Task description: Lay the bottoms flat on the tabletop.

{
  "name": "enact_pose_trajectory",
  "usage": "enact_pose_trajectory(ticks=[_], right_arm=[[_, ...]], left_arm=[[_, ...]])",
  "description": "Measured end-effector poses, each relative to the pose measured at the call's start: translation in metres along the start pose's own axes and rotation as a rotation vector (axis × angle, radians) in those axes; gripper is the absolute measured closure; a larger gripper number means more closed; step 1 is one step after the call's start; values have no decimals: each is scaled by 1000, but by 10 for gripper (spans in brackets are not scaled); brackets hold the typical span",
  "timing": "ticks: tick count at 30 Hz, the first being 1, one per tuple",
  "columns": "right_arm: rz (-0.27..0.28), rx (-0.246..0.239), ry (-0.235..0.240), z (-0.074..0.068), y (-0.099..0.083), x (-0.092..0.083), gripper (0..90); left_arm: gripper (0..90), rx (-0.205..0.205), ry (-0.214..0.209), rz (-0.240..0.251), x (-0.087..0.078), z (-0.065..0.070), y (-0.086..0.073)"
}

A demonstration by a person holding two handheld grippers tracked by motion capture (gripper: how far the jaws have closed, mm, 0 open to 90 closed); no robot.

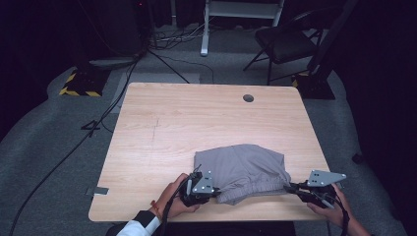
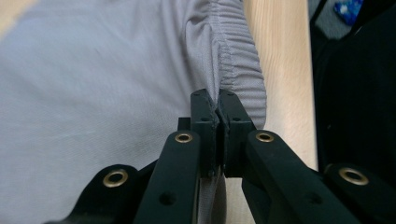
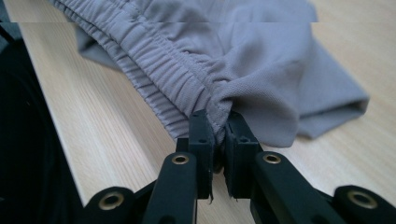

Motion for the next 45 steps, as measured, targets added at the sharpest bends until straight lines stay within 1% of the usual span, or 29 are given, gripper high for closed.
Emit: enact_pose_trajectory(ticks=[3,5,8,11,12,13,15,16,19,20,22,23,24,25,26,27,28,29,31,32,33,34,36,37,38,40,42,44,45], right_arm=[[29,-17,-34,-1,9,-9,831],[44,-22,-67,0,17,-15,832],[81,-28,-108,9,34,-25,832],[107,-26,-138,21,49,-30,832],[112,-25,-152,26,54,-30,832],[117,-33,-172,34,60,-30,832],[134,-30,-185,47,69,-28,832],[145,-30,-193,55,73,-25,832],[139,-30,-211,75,83,-15,832],[128,-34,-220,81,86,-10,832],[120,-33,-233,92,91,-4,832],[121,-22,-230,98,94,0,832],[114,-22,-233,103,96,5,832],[95,-32,-251,108,98,8,832],[86,-40,-261,113,100,12,832],[82,-33,-259,119,102,16,832],[76,-31,-263,122,103,19,832],[66,-40,-276,127,106,23,832],[60,-34,-280,135,108,30,832],[55,-32,-287,140,110,34,832],[48,-27,-295,146,113,39,832],[46,-22,-296,150,114,42,832],[37,-18,-314,161,120,52,832],[29,-17,-323,166,123,57,832],[23,-18,-333,172,126,62,832],[7,-13,-343,182,132,73,831],[-5,-10,-350,190,136,84,832],[-31,-4,-362,201,139,98,831],[-31,4,-362,205,140,104,830]], left_arm=[[866,5,6,54,-10,0,6],[866,11,18,68,-14,-2,11],[865,17,40,95,-20,-9,21],[865,6,61,141,-28,-23,36],[865,-7,70,157,-31,-30,42],[865,-8,83,165,-34,-36,46],[865,-25,102,181,-37,-49,54],[865,-28,116,189,-38,-55,57],[865,-52,140,204,-39,-75,66],[865,-62,145,208,-39,-81,69],[865,-70,163,203,-37,-90,72],[865,-75,172,203,-35,-95,73],[865,-79,176,199,-34,-100,74],[865,-79,189,195,-32,-105,76],[865,-91,199,198,-31,-112,77],[865,-100,197,198,-30,-116,78],[865,-102,213,198,-29,-122,81],[866,-103,221,199,-29,-126,82],[866,-135,224,215,-28,-139,87],[866,-139,248,220,-28,-147,89],[866,-145,255,223,-27,-152,91],[866,-167,253,225,-26,-160,93],[865,-183,280,219,-24,-175,97],[866,-202,282,220,-24,-182,98],[866,-213,292,218,-23,-189,100],[866,-219,315,207,-21,-200,103],[865,-248,331,203,-18,-214,105],[865,-280,350,189,-14,-228,105],[864,-301,362,178,-11,-237,104]])
Point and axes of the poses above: each handheld gripper's, and its own axes: x roughly forward along the jaws, y roughly out of its top, z roughly to its right, the point moved 4 cm from there along x, roughly forward along the jaws, and after that the axes turned 15 degrees about -x, right-handed, at the moved point
